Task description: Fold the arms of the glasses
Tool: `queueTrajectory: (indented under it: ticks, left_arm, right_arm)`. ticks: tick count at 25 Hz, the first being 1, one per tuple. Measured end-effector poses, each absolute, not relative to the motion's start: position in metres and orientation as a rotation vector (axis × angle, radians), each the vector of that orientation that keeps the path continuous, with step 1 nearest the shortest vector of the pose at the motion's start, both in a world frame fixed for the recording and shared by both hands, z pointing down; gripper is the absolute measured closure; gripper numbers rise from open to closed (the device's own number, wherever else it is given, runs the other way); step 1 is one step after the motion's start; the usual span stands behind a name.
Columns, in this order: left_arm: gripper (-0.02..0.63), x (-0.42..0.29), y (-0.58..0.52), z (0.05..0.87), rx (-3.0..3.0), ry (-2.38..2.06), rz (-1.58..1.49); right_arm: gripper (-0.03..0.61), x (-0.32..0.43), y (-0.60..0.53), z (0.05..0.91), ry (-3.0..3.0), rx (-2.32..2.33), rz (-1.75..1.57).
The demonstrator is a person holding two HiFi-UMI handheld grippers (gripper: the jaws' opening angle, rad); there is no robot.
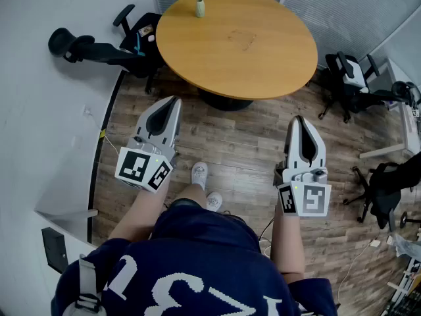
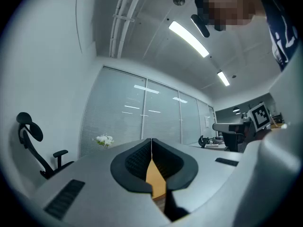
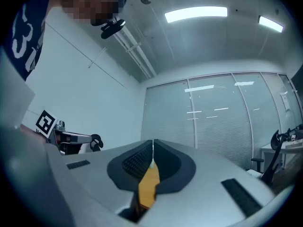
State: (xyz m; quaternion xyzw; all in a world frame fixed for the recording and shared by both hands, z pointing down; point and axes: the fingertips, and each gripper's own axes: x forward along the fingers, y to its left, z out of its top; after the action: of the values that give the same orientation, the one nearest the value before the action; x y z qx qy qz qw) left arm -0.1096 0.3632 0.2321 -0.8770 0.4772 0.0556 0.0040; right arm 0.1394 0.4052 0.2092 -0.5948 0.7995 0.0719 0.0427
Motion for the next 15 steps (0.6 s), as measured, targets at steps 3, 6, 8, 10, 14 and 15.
queueTrajectory:
  ticks: [3,6,8,10,14,15]
  left_arm:
    - [0.597,-0.111,0.371,0.231,-2.754,1.479,0.175]
    - [0.597,-0.113,0.376,0.232,-2.759,1.470,0.178]
    - [0.597,-0.115,0.377,0.233,-2.758,1.467,0.183]
    - [0.597,-0.117,0.375,0.234,-2.756,1.471,0.187]
    - [0.597,-0.123,0.365,0.238,-2.762,1.482,0.183]
    - [0.597,-0.124,0.360,0.239,-2.762,1.486,0.181]
  right_arm:
    - [0.548,0.132,0.413,0.207,2.448,-1.807,0.220]
    - [0.548,0.126,0.419,0.205,2.450,-1.795,0.227]
    - [0.548,0.123,0.422,0.201,2.439,-1.768,0.239]
    - [0.548,0.121,0.424,0.197,2.421,-1.736,0.238]
    - [0.548,0.119,0.414,0.197,2.407,-1.722,0.204]
    - [0.548,0.118,0.409,0.198,2.411,-1.720,0.197]
